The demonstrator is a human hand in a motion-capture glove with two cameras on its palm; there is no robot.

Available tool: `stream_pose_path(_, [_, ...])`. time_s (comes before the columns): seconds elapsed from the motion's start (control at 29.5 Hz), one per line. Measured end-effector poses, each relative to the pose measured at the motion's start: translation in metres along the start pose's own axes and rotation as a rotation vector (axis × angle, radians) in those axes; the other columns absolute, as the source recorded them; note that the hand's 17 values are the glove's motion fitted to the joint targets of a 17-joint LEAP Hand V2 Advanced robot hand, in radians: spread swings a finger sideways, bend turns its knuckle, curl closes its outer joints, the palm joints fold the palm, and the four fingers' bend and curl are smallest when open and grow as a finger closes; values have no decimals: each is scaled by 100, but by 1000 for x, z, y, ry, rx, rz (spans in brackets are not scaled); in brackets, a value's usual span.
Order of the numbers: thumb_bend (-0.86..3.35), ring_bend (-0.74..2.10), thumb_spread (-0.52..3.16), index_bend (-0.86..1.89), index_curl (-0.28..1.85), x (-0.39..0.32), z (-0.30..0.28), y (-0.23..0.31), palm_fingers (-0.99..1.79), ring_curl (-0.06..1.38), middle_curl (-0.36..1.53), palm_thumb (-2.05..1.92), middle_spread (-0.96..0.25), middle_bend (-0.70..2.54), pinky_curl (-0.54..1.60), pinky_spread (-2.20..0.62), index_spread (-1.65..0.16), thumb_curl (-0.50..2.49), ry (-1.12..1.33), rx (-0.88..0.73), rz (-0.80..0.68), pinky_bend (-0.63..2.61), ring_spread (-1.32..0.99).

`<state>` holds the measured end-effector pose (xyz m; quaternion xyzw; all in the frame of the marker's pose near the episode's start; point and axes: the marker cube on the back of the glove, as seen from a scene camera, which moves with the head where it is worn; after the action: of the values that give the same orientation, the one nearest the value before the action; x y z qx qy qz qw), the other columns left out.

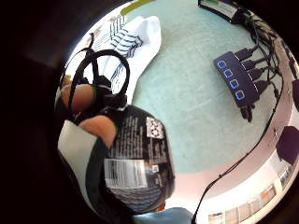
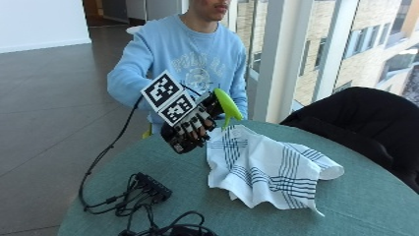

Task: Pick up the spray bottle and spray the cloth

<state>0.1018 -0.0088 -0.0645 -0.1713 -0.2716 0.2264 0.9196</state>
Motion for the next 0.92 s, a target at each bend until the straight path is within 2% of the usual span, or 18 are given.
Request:
stream_pose_path(0.71, [-3, 41, 77, 15, 41, -1, 3, 0, 113, 37, 45, 93, -9, 27, 37, 15, -22, 63, 2, -8, -1, 21, -4])
stream_pose_path(0.92, [-3, 41, 77, 15, 41, -10, 1, 1, 113, 37, 46, 93, -9, 27, 37, 15, -22, 63, -58, 46, -40, 21, -4])
